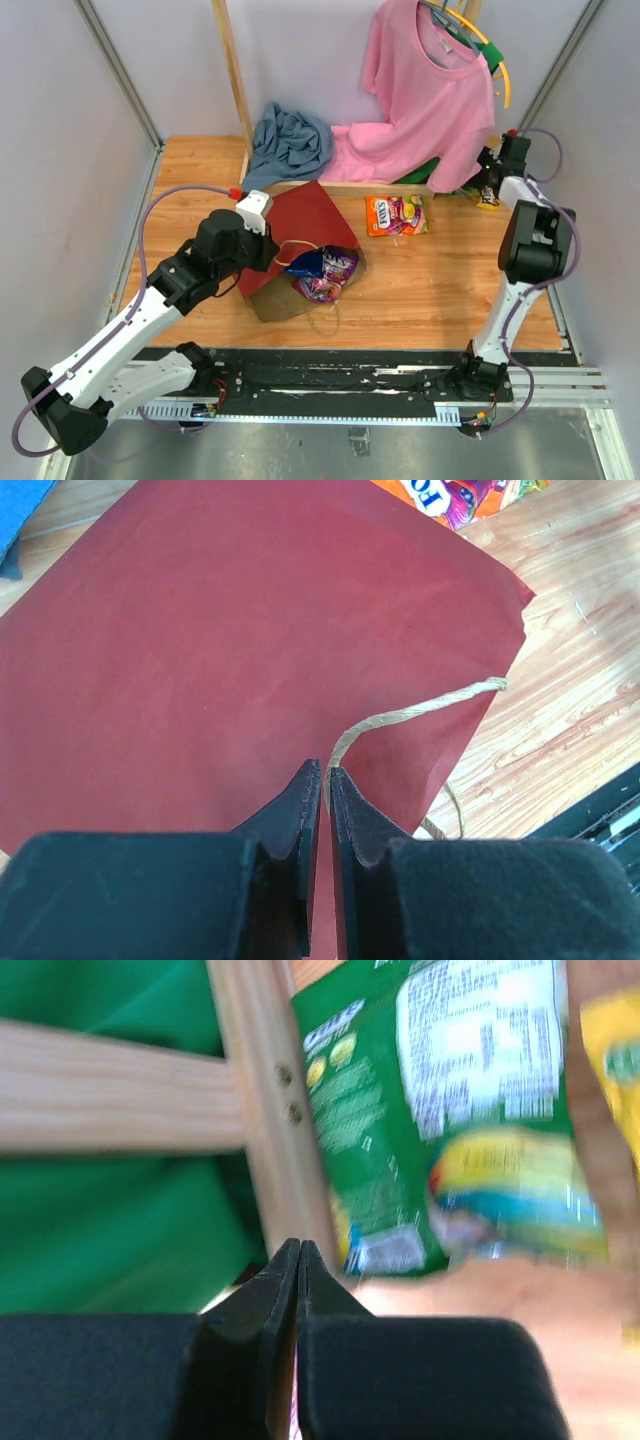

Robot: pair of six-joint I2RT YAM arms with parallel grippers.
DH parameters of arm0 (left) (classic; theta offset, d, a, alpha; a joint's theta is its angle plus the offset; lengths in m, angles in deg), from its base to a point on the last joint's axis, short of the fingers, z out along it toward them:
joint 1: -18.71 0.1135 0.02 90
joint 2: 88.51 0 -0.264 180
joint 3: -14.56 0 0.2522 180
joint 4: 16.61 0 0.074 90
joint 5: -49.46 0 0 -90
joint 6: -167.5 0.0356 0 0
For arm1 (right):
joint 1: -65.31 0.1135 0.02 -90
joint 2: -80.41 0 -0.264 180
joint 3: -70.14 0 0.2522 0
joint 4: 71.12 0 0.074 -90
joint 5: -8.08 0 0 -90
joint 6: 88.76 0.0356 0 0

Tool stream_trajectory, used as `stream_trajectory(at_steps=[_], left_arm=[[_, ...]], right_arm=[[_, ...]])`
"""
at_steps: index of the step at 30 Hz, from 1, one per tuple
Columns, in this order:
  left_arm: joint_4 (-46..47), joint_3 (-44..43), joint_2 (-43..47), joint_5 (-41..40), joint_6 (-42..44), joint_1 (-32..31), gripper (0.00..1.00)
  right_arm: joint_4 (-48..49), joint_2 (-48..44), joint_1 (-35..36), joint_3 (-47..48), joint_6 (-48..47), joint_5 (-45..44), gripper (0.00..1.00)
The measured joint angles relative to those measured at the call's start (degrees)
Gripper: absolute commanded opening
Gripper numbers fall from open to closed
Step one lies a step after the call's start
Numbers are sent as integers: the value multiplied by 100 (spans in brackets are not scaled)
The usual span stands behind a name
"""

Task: Take the snacks out of the paper bag
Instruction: Adjust the snack at the center of the board, then take out the snack from the paper bag.

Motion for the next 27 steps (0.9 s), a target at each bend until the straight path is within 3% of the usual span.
stream_trajectory(at_steps=[11,12,15,16,20,23,27], left_arm=[[4,2,0,-17,0,0,13],[7,2,0,-20,0,0,13],[22,2,0,-28,0,0,13],[33,2,0,-31,0,0,13],[50,2,11,-81,4,0,13],[50,2,33,-157,22,0,13],[50,4,46,-221,52,0,12]], right_arm=[[1093,-3729,-114,-4122,723,-743,3],[1102,-4041,-111,-4546,758,-833,7],[1047,-5060,4,-5547,761,-1117,36],[964,-5506,120,-5831,691,-1259,42],[560,-7257,1132,-6395,343,-1893,58],[258,-8627,2251,-6758,160,-2448,61],[-66,-9604,3788,-7112,205,-3134,61]])
